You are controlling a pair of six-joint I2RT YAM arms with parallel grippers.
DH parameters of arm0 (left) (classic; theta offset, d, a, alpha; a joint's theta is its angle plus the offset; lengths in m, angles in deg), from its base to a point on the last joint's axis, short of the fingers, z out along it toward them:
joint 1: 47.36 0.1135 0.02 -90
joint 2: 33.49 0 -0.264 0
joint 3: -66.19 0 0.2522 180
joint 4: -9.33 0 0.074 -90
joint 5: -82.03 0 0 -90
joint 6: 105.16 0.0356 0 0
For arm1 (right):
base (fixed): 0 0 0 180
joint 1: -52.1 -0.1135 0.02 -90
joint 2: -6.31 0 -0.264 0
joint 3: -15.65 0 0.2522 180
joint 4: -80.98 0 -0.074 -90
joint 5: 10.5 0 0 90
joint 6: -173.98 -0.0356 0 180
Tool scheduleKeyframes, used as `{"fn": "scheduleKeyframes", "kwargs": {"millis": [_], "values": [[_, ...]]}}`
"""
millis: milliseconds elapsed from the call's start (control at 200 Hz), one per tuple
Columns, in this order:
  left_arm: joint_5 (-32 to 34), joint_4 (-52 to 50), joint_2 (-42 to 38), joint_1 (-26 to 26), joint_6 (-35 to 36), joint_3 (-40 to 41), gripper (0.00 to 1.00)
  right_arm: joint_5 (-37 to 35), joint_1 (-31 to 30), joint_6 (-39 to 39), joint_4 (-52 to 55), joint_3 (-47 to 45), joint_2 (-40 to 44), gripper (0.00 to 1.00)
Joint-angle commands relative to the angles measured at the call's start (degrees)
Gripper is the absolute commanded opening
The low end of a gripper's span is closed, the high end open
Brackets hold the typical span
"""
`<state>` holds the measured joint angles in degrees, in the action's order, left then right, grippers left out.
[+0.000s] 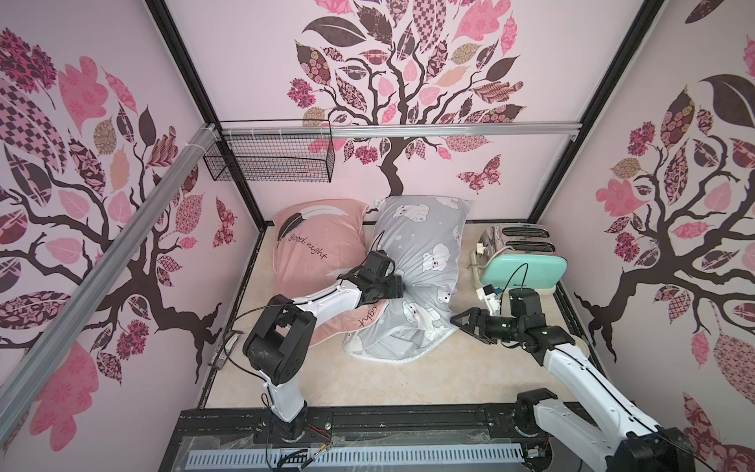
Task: Zip up pillowcases
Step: Pick up the pillowcase from the center of the board.
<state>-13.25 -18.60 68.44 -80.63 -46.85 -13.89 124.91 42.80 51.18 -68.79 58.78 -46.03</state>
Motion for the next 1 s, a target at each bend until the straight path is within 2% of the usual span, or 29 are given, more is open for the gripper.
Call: {"fn": "scheduleKeyframes", "kwargs": {"millis": [0,90,235,280,310,330,435,570,730,850,995], "values": [[8.9,-6.66,2.69,4.03,-0.23,3.15,0.71,1.94,0.07,-1.0,-2.82,-0.05,0.64,0.58],[8.55,-6.57,2.36,4.03,-0.34,3.22,0.71,1.53,0.05,-1.03,-3.57,-0.45,1.09,0.44],[8.96,-6.63,0.8,4.03,-0.56,3.81,0.7,0.33,0.07,-1.73,-6.18,-1.91,0.84,0.4],[9.22,-6.79,0.43,4.06,-0.49,3.8,0.7,0.18,0.07,-1.75,-6.9,-2.57,0.41,0.48],[9.29,-6.96,0.38,4.07,-0.39,3.59,0.69,-0.31,0.05,-1.5,-7.04,-2.87,0.0,0.64],[9.39,-7.1,0.33,4.02,-0.32,3.51,0.69,-0.81,0.0,-1.12,-6.79,-2.97,-0.33,0.7],[9.3,-7.27,0.29,4.08,-0.3,3.26,0.68,-2.47,0.07,0.74,-6.12,-3.46,-1.6,0.88],[9.31,-7.27,0.47,4.12,-0.3,3.12,0.67,-1.46,0.05,-0.1,-9.66,-4.95,-1.85,0.92],[8.93,-7.13,0.58,4.1,-0.38,3.16,0.66,0.21,0.07,-0.76,-13.32,-5.77,-1.44,0.82],[8.92,-7.11,0.24,4.1,-0.22,3.5,0.66,-0.08,0.07,-1.4,-15.35,-5.85,-1.06,0.61],[9.05,-7.08,-0.3,4.14,-0.19,3.81,0.66,-0.74,0.07,-2.13,-16.67,-5.32,-0.55,0.42]]}}
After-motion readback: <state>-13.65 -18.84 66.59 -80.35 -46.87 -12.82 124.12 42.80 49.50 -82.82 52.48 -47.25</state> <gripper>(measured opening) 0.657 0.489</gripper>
